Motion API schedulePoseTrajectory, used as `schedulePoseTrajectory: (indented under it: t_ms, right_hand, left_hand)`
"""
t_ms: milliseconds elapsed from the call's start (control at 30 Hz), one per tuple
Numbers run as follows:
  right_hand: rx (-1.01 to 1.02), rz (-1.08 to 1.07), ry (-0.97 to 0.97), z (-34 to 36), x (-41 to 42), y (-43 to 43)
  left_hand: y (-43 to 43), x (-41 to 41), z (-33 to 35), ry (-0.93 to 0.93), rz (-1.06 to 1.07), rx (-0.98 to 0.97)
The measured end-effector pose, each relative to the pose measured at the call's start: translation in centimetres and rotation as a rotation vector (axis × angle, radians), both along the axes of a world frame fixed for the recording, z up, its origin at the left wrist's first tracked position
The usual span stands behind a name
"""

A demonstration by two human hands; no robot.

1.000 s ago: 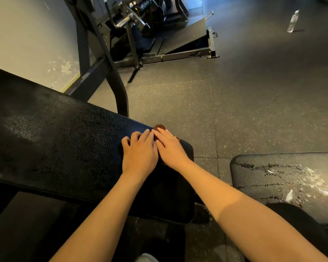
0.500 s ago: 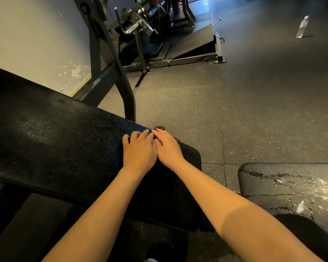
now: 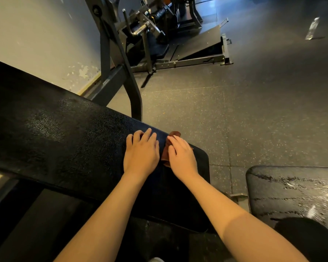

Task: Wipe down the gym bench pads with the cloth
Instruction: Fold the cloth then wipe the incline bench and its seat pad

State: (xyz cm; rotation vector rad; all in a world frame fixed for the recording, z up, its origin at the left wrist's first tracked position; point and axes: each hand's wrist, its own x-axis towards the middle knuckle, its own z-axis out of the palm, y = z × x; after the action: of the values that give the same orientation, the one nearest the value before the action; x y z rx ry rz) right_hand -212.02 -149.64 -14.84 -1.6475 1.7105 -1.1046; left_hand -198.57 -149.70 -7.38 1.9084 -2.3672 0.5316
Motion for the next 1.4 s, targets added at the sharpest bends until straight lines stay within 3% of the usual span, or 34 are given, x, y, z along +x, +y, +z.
schedulePoseTrajectory:
  t_ms: [167,400,667,967,1233,1400]
  right_hand:
    - [0.055,-0.047,0.059,-3.2,-2.9,2.7]
    - [0.142,-0.182,-0.019,-5.4,-4.0,8.0]
    - [0.176,-0.123,-0.071,-5.4,-6.2,1.1]
    - [0.140,-0.246,-0.124,-6.9,-4.6,8.6]
    - [0.176,-0.219,-0.263,-5.7,-6.2,3.4]
    - [0.118,-0.251,-0.112,-6.5,-4.6,7.4]
  left_hand:
    - [2.3,-3.1,-2.6,0.005,-0.125,0.070]
    - [4.3,-5.2,-4.3,0.001,-0.180,0.091]
    - [4.6,-7.2,-6.2,0.019,-0.203,0.048]
    - [4.8,-7.4,-6.6,0.032,-0.207,0.072]
    - [4.8,-7.8,-6.8,0.034,-0.196,0.065]
    - [4.7,-7.9,-6.9,0.045,-0.188,0.062]
